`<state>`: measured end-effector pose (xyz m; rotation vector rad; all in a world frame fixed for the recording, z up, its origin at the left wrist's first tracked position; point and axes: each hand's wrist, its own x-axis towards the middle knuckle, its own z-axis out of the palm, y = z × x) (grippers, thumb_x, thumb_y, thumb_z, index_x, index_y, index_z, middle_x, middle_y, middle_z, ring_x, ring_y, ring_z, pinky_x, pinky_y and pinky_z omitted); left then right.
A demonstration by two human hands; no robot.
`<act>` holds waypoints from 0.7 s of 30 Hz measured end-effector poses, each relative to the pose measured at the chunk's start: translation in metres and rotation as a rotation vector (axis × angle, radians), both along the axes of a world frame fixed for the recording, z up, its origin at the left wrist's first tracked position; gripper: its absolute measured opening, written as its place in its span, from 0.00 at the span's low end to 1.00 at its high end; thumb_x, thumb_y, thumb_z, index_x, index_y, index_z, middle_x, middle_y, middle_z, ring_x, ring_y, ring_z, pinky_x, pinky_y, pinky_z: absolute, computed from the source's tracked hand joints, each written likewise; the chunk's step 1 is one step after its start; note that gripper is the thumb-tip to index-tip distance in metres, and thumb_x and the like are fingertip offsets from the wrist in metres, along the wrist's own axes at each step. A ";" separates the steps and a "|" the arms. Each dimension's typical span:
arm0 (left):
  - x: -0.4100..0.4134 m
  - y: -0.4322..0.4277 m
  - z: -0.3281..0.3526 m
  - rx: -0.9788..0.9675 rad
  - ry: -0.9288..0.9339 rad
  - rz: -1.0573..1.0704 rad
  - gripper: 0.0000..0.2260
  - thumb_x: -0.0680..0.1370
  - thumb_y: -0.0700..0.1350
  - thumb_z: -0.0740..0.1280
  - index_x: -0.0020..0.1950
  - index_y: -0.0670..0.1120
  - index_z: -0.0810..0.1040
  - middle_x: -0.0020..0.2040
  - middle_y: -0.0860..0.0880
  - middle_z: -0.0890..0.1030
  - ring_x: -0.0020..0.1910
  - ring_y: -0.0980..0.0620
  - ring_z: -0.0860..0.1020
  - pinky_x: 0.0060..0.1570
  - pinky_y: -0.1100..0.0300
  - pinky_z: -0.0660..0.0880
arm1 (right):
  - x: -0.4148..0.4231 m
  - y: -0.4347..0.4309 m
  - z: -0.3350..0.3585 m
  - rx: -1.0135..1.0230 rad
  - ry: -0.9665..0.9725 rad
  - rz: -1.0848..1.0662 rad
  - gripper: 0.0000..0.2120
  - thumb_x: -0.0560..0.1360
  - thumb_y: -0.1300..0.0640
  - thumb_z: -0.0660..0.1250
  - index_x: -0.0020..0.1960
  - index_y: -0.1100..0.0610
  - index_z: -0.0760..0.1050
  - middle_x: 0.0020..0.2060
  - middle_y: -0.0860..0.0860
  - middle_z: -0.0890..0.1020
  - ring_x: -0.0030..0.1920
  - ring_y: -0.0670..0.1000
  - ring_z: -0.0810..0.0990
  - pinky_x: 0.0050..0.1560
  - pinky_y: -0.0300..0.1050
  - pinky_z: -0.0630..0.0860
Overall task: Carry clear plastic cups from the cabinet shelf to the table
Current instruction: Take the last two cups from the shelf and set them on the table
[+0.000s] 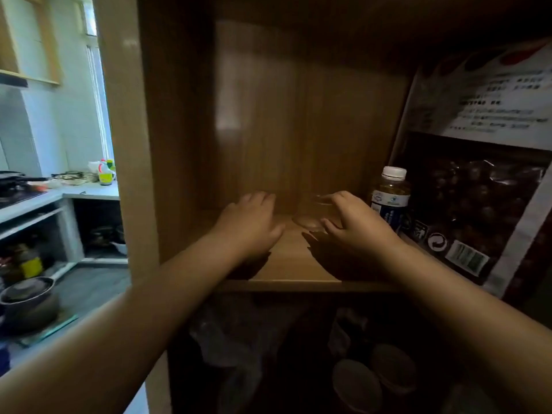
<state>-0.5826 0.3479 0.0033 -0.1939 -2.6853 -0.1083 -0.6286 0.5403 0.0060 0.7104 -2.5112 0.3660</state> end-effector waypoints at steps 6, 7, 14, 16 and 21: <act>-0.025 -0.006 -0.003 -0.049 0.081 0.045 0.25 0.77 0.55 0.57 0.71 0.46 0.62 0.70 0.45 0.67 0.68 0.46 0.65 0.64 0.50 0.63 | -0.028 -0.004 0.000 0.045 0.030 -0.016 0.23 0.75 0.52 0.64 0.68 0.54 0.65 0.63 0.51 0.72 0.61 0.51 0.71 0.51 0.38 0.68; -0.029 -0.007 -0.004 -0.065 0.089 0.055 0.24 0.77 0.55 0.57 0.71 0.47 0.63 0.69 0.46 0.68 0.67 0.46 0.65 0.64 0.50 0.63 | -0.032 -0.005 -0.001 0.043 0.026 -0.025 0.22 0.75 0.51 0.64 0.67 0.55 0.66 0.63 0.51 0.72 0.60 0.51 0.72 0.50 0.39 0.68; -0.049 -0.009 -0.005 -0.023 0.103 0.080 0.19 0.77 0.51 0.58 0.67 0.46 0.69 0.63 0.44 0.73 0.63 0.46 0.68 0.61 0.53 0.65 | -0.047 -0.005 -0.003 0.005 -0.004 0.043 0.20 0.75 0.52 0.63 0.66 0.53 0.68 0.61 0.50 0.74 0.58 0.50 0.73 0.53 0.42 0.73; -0.052 -0.010 -0.005 0.021 0.089 0.079 0.19 0.77 0.51 0.58 0.66 0.45 0.70 0.62 0.44 0.73 0.63 0.45 0.68 0.61 0.52 0.66 | -0.048 -0.006 -0.003 -0.008 -0.014 0.054 0.19 0.75 0.51 0.63 0.66 0.51 0.68 0.60 0.49 0.75 0.57 0.49 0.74 0.53 0.42 0.74; -0.054 -0.009 -0.004 0.042 0.080 0.078 0.18 0.78 0.50 0.58 0.65 0.45 0.71 0.61 0.44 0.75 0.61 0.45 0.69 0.57 0.52 0.69 | -0.048 -0.005 -0.001 -0.046 -0.050 0.092 0.18 0.75 0.52 0.63 0.64 0.51 0.71 0.58 0.49 0.77 0.54 0.49 0.76 0.52 0.43 0.75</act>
